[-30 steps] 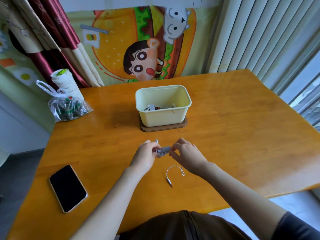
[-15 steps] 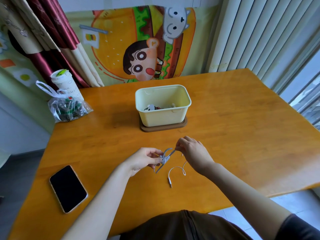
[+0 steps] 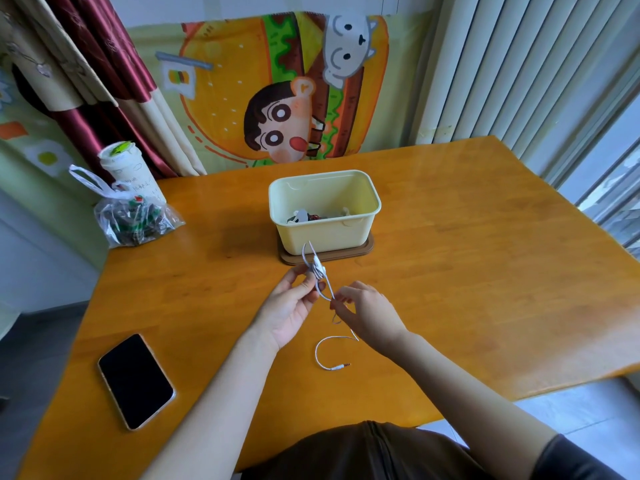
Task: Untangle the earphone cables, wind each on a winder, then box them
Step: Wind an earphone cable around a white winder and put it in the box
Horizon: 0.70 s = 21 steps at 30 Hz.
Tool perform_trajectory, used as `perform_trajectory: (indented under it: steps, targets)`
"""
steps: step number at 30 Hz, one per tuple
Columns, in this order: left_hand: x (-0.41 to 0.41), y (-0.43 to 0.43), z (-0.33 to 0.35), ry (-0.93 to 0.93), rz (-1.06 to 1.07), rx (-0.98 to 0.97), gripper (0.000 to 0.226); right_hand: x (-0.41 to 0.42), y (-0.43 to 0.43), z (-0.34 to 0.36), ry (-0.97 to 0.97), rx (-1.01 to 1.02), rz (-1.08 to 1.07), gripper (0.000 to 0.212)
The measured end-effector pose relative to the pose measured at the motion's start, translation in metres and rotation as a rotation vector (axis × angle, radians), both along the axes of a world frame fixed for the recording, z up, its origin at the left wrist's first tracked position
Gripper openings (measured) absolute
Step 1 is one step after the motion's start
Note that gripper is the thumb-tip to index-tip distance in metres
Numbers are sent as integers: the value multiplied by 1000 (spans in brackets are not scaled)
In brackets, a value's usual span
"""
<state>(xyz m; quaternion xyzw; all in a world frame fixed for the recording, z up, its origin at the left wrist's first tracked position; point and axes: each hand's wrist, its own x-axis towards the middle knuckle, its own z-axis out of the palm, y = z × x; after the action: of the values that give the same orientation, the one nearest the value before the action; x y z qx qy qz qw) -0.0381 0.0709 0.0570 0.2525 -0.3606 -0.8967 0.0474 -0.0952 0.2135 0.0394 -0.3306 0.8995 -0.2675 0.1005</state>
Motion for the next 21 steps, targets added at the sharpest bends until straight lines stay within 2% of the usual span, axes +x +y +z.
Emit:
perform_trajectory:
  steps: [4, 7, 12, 14, 17, 21]
  targets:
    - [-7, -6, 0, -10, 177, 53, 17, -2, 2, -3, -39, 6, 22, 21]
    - [-11, -7, -4, -67, 280, 0, 15, 2, -1, 0, -51, -37, 82, 24]
    - [-11, -8, -4, -115, 337, 53, 11, 7, -9, 7, -16, 6, 151, 27]
    - [-11, -11, -5, -121, 342, -1, 11, 6, -8, 12, -4, -28, 154, 25]
    - [-9, -10, -13, -170, 336, -248, 11, 8, -11, 22, 6, -77, 171, 24]
    - [-5, -8, -24, -196, 131, -891, 11, 1, -9, 30, -42, -141, 116, 22]
